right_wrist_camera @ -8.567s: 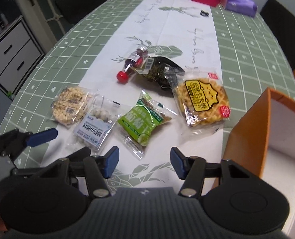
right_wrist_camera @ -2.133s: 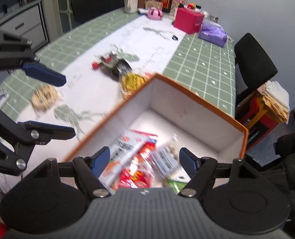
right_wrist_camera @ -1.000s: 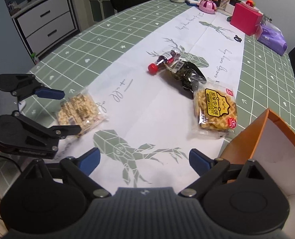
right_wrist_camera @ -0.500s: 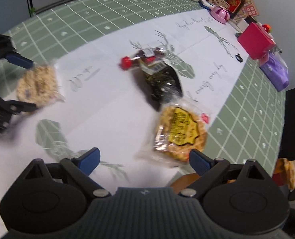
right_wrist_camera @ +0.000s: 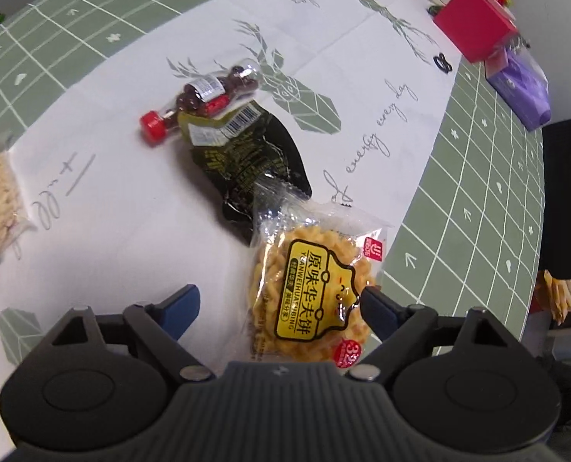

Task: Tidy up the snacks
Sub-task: 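Grasp the clear peanut bag with the left tool while the right tool grasps the yellow waffle-cookie bag, then lift both held bags and carry them over the orange box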

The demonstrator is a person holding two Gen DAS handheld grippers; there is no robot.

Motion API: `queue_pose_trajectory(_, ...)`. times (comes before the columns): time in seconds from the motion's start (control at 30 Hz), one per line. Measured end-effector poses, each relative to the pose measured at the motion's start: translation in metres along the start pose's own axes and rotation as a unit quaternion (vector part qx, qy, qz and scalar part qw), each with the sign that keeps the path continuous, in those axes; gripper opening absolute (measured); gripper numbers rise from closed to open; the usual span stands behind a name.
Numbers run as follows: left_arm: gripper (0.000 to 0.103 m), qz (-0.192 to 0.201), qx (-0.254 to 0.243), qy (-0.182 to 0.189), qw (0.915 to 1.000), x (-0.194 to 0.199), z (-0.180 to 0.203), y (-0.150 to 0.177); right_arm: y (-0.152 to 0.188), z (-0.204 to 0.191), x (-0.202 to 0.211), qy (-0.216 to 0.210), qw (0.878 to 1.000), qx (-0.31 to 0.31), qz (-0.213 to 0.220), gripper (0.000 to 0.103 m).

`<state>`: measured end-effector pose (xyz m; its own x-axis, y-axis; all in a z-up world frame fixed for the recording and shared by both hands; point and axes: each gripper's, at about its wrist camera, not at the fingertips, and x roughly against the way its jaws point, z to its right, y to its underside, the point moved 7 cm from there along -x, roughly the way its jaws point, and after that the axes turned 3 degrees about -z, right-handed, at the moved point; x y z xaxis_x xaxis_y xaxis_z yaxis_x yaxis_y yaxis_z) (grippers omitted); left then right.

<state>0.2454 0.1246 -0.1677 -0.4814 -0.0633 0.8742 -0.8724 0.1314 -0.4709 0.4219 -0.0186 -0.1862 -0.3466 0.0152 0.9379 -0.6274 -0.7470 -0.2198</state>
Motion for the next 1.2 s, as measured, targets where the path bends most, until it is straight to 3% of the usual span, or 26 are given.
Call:
queue_pose_trajectory(0.13, 0.103, -0.002, 0.004, -0.009, 0.9999, -0.001, 0.002, 0.000, 0.002, 0.000, -0.006, 0.016, 1.000, -0.001, -0.018, 0.066)
queue_pose_trajectory(0.23, 0.095, -0.002, -0.002, -0.027, 0.9996, 0.001, 0.003, 0.001, 0.003, 0.001, -0.005, 0.034, 0.999, 0.001, -0.014, 0.052)
queue_pose_trajectory(0.47, 0.089, -0.003, 0.024, -0.008, 0.9997, 0.010, 0.005, 0.010, 0.018, -0.017, 0.015, 0.041, 0.999, 0.029, 0.008, 0.028)
queue_pose_trajectory(0.6, 0.087, -0.004, 0.033, 0.005, 0.9994, 0.018, 0.013, 0.017, 0.030, -0.038, 0.033, 0.023, 0.998, 0.046, 0.025, 0.023)
queue_pose_trajectory(0.9, 0.086, 0.003, 0.054, 0.032, 0.9980, 0.043, 0.029, 0.038, 0.078, -0.099, 0.085, -0.064, 0.993, 0.071, 0.062, 0.017)
queue_pose_trajectory(1.2, 0.085, 0.022, 0.031, 0.029, 0.9988, 0.079, 0.047, 0.046, 0.116, -0.123, 0.122, -0.105, 0.990, 0.064, 0.075, 0.015)
